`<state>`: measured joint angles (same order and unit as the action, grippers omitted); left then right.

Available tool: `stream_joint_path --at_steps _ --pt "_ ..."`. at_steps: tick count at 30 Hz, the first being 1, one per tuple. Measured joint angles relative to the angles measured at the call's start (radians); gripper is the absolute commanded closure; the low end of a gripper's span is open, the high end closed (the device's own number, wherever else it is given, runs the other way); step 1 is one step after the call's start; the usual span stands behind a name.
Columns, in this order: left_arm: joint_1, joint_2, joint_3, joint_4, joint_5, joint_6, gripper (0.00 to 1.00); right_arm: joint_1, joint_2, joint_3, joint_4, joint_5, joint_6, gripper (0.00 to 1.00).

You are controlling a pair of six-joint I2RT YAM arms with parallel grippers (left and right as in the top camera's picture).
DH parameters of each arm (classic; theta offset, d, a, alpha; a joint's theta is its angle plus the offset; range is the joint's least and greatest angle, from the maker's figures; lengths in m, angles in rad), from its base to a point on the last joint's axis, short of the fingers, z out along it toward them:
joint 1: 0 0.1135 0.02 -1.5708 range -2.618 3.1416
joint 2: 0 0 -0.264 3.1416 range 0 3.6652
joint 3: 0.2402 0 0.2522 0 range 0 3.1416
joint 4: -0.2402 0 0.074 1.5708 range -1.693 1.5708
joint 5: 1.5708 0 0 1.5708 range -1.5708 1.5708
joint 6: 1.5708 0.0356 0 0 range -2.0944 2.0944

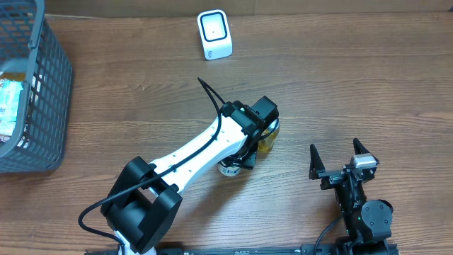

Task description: Scan the item barcode

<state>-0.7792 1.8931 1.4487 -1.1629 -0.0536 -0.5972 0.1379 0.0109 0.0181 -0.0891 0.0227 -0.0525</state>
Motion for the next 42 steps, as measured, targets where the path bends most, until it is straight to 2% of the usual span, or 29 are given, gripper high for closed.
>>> stream_joint_path --at_steps 8,13,17,28,42 --pt "0.000 0.000 0.000 0.000 0.000 -0.003 0.29 0.000 0.000 0.000 0.000 0.000 0.000 0.00" --pt "0.000 0.000 0.000 0.000 -0.001 -0.005 0.09 0.000 0.000 0.000 -0.001 0.000 0.000 0.00" --pt "0.000 0.000 -0.001 0.000 -0.003 -0.005 0.01 0.000 0.000 0.000 0.000 0.000 0.000 0.00" --pt "0.000 0.000 0.007 -0.024 -0.003 -0.006 0.00 0.000 0.000 0.000 0.000 0.000 0.001 0.00" --pt "0.022 0.000 0.236 -0.175 -0.011 0.002 0.00 0.000 0.000 0.000 -0.001 0.000 0.000 0.00"
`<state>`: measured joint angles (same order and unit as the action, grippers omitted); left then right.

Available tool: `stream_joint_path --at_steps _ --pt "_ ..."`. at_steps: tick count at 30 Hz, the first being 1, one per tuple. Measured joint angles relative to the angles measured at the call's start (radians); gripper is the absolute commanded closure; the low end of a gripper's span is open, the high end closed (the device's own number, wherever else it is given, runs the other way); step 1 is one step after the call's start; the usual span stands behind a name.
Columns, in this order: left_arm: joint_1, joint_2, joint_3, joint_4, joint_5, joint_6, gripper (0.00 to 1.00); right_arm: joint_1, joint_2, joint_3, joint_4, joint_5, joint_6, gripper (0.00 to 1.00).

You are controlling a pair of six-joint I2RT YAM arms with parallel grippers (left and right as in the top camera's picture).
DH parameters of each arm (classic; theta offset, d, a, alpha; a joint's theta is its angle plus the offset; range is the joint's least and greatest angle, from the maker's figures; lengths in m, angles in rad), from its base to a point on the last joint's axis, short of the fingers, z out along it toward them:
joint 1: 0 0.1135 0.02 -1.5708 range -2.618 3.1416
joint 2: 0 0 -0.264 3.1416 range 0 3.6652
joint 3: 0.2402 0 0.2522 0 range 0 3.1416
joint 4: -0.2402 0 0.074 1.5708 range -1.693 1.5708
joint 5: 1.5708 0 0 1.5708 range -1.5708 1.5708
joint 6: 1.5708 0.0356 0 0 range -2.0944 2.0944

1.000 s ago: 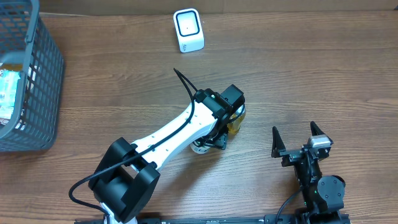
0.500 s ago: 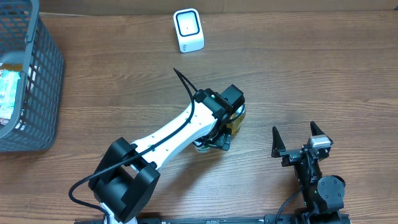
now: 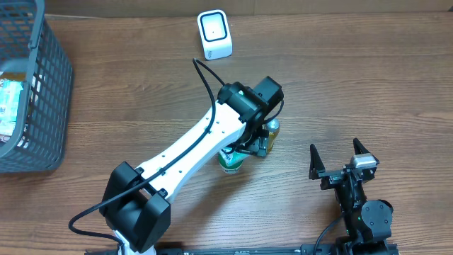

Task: Scan the item barcode
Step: 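Release the green package and swing the left gripper back to the basket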

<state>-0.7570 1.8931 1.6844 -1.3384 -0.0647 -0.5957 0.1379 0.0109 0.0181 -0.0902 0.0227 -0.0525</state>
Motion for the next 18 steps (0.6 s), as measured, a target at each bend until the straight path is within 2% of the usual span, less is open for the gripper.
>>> stream_joint_path --at_steps 18 --pt "0.029 0.000 0.272 -0.088 0.000 0.038 0.01 0.000 0.000 0.000 0.001 0.000 0.000 0.00"
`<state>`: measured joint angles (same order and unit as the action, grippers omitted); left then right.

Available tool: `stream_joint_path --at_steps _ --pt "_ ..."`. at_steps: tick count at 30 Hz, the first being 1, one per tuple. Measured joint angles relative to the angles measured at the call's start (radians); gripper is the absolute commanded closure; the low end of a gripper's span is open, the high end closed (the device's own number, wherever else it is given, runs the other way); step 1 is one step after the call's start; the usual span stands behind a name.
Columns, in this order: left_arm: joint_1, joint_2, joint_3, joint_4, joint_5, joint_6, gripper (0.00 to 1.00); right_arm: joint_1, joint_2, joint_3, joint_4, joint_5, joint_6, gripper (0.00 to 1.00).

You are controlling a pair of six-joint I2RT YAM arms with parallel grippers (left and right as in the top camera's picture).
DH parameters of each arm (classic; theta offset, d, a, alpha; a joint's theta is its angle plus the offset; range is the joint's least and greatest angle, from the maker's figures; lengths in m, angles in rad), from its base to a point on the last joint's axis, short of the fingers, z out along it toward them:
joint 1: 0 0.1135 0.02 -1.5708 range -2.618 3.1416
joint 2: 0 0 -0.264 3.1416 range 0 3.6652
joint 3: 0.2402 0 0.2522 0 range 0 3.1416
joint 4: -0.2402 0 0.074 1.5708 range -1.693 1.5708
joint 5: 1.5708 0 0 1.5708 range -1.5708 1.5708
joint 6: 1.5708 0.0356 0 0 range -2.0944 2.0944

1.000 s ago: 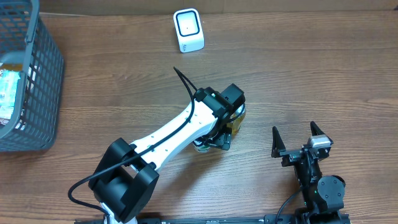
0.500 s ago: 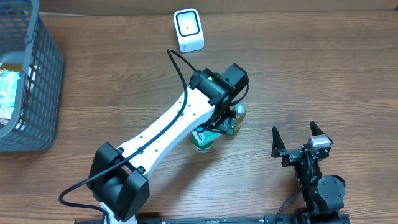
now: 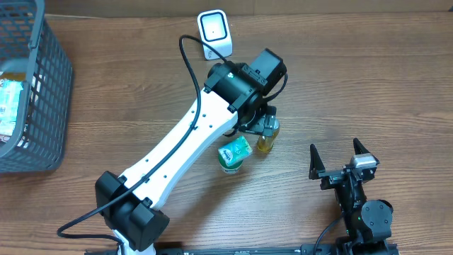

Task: Scan the item barcode
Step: 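Release the green package and swing the left gripper back to the basket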

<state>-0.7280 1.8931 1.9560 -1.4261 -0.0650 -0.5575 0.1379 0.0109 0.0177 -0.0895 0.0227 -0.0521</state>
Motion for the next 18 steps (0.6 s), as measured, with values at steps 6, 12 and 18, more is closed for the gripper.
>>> stream_joint_path --at_steps 6,12,18 --pt "0.055 0.000 0.127 -0.029 -0.018 0.025 0.00 0.000 0.000 0.000 0.000 0.000 0.000 0.00" --pt "0.154 0.000 0.239 -0.077 -0.157 0.039 0.00 0.000 0.000 0.000 0.000 0.000 0.000 0.00" --pt "0.274 0.000 0.319 -0.126 -0.307 0.045 0.00 0.000 0.000 0.000 0.000 0.000 0.000 0.00"
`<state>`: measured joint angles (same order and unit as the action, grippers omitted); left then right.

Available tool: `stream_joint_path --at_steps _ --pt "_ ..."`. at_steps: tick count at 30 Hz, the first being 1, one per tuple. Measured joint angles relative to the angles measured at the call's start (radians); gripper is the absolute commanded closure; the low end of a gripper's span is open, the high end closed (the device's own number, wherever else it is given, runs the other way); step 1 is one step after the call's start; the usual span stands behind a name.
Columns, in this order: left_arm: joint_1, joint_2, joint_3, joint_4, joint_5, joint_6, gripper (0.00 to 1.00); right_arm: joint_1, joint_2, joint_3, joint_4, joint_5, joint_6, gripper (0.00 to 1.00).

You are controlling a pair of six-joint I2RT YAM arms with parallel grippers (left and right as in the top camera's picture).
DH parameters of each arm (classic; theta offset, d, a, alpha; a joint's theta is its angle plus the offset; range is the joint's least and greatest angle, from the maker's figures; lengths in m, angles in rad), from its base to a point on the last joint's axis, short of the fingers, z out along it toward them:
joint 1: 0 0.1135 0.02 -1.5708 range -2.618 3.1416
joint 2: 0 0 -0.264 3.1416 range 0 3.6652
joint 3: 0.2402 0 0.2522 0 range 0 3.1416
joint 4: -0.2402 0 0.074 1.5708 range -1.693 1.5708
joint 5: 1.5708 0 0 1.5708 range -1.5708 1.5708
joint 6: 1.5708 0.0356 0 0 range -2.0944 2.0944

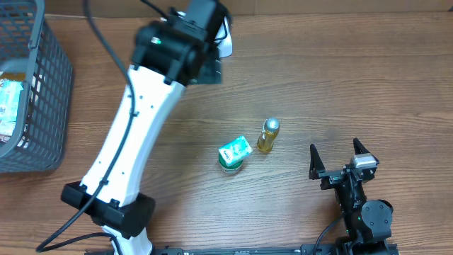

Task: Scan the item barcode
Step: 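Release the green package and swing the left gripper back to the basket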

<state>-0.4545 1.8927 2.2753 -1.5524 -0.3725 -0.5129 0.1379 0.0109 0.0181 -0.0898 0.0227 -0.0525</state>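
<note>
A green and white carton [233, 154] lies on the wooden table beside a small yellow bottle [267, 136] that stands upright. My left arm is raised and reaches to the far side, and its gripper [210, 69] is a dark blur well away from both items. Nothing shows in it, and its jaws are too blurred to read. The white scanner [227, 41] at the back edge is mostly hidden behind that arm. My right gripper [342, 157] rests open at the front right, holding nothing.
A grey mesh basket [42, 106] with packaged goods stands at the far left edge. The left arm's white links slant from the front left up to the back middle.
My left gripper was over the yellow bottle by the carton. It is now up at the back near the scanner. Carton and bottle stay on the table. The right arm is unmoved.
At first my left gripper was low over the bottle and carton, hiding most of them. Then it sat a little higher with the carton showing below it. Later it stood behind the bottle, and now it is far back by the scanner with both items left on the table.
</note>
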Motion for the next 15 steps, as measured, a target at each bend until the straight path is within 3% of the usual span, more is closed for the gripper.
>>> stream_joint_path --at_steps 15 --pt "0.386 0.000 0.009 0.065 -0.077 0.002 0.00 0.000 0.000 0.000 0.000 0.000 0.000 0.00"
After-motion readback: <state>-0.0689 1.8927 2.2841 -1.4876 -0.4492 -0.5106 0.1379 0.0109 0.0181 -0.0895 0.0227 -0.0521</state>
